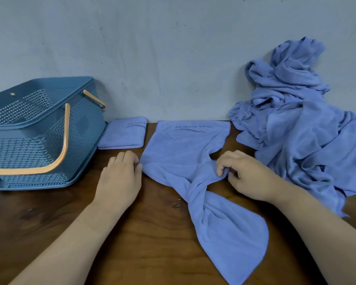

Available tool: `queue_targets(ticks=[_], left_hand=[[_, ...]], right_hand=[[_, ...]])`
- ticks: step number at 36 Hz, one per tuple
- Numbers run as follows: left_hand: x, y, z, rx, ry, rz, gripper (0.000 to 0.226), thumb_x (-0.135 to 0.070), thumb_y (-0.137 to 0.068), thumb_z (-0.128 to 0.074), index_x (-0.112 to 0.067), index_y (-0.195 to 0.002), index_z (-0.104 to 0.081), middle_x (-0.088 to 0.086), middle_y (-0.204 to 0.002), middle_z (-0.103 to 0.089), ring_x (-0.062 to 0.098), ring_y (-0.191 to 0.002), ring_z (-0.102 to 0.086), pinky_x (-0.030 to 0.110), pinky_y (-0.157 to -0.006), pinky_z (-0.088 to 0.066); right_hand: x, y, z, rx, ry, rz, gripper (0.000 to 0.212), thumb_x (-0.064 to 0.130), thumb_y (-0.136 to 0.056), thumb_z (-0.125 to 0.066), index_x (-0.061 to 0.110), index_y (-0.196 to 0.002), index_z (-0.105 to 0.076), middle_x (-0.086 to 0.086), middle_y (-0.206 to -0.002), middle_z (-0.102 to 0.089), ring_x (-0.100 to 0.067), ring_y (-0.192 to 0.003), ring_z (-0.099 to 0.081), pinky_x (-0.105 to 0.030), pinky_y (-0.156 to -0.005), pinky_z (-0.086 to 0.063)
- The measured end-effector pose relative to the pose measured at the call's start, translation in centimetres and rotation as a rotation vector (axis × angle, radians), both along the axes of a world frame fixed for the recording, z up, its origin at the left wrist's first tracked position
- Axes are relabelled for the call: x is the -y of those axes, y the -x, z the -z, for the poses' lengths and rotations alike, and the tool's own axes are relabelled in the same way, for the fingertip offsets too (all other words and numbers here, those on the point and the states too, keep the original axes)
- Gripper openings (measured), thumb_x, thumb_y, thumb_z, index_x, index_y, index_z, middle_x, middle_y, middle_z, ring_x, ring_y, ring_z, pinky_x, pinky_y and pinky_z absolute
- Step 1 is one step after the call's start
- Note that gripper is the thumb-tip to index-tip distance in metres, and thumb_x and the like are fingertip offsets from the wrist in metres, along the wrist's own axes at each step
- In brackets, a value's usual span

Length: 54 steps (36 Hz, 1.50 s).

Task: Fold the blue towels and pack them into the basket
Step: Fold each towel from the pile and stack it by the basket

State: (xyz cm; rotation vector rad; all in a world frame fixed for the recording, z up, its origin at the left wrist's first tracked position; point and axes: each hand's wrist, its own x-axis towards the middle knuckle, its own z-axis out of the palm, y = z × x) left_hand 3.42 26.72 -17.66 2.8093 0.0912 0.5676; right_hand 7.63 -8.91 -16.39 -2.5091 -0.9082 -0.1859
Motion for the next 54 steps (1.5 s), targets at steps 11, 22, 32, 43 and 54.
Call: queue_targets(ticks=[11,22,32,43,54], left_hand=[[4.5,0.9,-0.3,-0.194,0.194,-0.054,0.056,-0.09,-0.082,-0.054,-0.036,-0.093,-0.062,-0.014,-0.097,-0.052,0.013,-0.101,-0.048,0.038,-0.089,-0.047],[6.7,0.5,0.3,-0.122,0.201,-0.066,0.042,-0.057,-0.096,-0.064,-0.027,-0.072,-0.05,-0.011,-0.085,-0.053,0.019,-0.09,-0.051,0.04,-0.08,-0.036],[3.8,-0.1,0.0,0.02,0.811,-0.016,0.029,-0.039,-0.104,-0.058,-0.012,-0.094,-0.058,-0.005,-0.078,-0.061,-0.003,-0.06,-0.056,0.014,-0.055,-0.046],[2.0,-1.0,0.3,-0.079,0.868,0.036,0.036,-0.059,-0.091,-0.071,-0.024,-0.091,-0.061,-0.012,-0.074,-0.068,0.001,-0.065,-0.065,0.016,-0.056,-0.048],[-3.5,0.4,-3.2,-0.725,0.852,0.296,0.093,-0.064,-0.058,-0.096,-0.025,-0.135,-0.063,-0.004,-0.118,-0.079,0.012,-0.098,-0.074,0.032,-0.08,-0.054]], right_hand=[[-3.8,3.8,-1.2,0.108,0.169,-0.18,0.04,0.031,-0.08,-0.06,0.045,-0.117,-0.066,0.028,-0.14,-0.051,-0.004,-0.132,-0.044,-0.035,-0.111,-0.031],[-4.8,4.0,-0.8,0.074,0.084,-0.145,0.03,0.054,-0.102,-0.057,0.048,-0.131,-0.057,0.028,-0.108,-0.06,0.003,-0.108,-0.05,-0.03,-0.111,-0.032],[-2.6,2.4,-0.9,0.122,0.124,-0.07,0.008,0.04,-0.1,-0.068,0.044,-0.106,-0.065,0.027,-0.096,-0.064,0.001,-0.096,-0.054,-0.033,-0.104,-0.039],[-0.8,2.6,-1.6,0.166,0.156,0.153,0.032,0.006,-0.086,-0.07,0.036,-0.088,-0.06,0.025,-0.069,-0.047,-0.005,-0.071,-0.047,-0.033,-0.078,-0.046],[-3.4,2.6,-1.7,-0.012,0.145,0.379,0.033,-0.001,-0.084,-0.057,0.029,-0.079,-0.07,0.012,-0.092,-0.067,-0.016,-0.09,-0.058,-0.045,-0.086,-0.049]])
